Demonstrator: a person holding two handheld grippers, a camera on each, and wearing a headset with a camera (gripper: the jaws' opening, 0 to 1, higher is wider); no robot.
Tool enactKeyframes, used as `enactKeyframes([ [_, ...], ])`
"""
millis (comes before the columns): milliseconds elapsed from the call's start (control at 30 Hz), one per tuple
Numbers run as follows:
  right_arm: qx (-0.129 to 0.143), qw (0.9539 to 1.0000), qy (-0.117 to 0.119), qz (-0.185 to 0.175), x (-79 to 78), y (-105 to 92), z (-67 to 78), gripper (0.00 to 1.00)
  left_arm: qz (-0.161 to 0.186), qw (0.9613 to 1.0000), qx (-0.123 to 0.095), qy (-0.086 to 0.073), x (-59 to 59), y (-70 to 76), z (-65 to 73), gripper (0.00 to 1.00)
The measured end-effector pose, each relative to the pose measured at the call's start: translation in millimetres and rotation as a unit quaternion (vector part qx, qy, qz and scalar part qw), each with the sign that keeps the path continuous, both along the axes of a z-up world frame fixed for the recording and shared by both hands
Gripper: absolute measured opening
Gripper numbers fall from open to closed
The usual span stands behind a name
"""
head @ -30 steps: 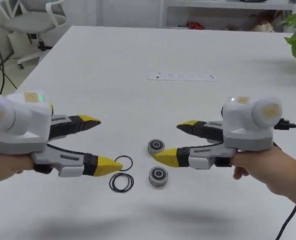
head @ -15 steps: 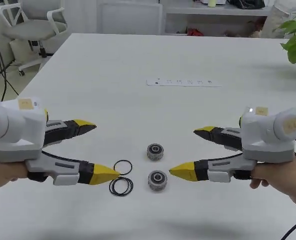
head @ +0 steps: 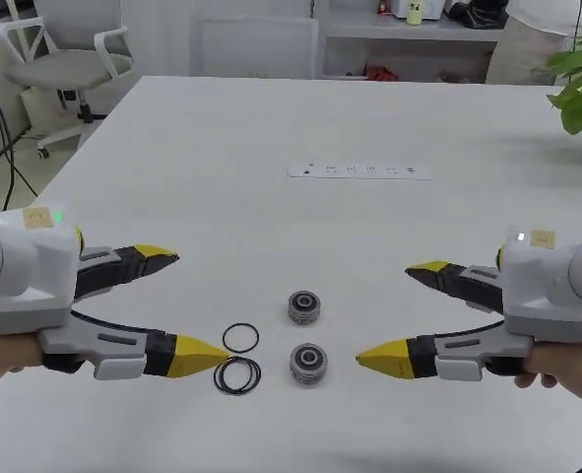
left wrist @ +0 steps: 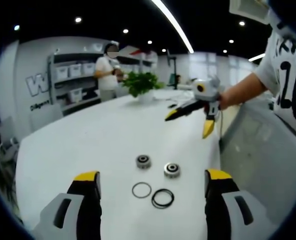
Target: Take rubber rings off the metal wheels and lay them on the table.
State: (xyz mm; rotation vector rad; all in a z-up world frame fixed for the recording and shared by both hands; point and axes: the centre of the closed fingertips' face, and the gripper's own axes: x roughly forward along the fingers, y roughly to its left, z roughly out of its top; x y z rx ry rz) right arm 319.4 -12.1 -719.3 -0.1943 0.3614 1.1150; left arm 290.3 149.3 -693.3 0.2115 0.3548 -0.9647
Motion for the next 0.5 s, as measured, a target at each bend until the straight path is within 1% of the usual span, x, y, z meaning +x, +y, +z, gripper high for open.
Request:
enactKeyframes([
  [200, -0.008, 1.0000, -0.002, 0.002, -2.9, -4.5, -3.5, 0.89, 0.009, 1.0000, -0.001, -0.004, 1.3, 4.4, 1.5, 0.88],
  [500, -0.007, 1.0000, -0.002, 0.001, -7.0, -9.8, -6.8, 0.90, 0.018, 0.9998, 0.000, -0.002, 0.7, 8.8, -0.2, 0.89],
])
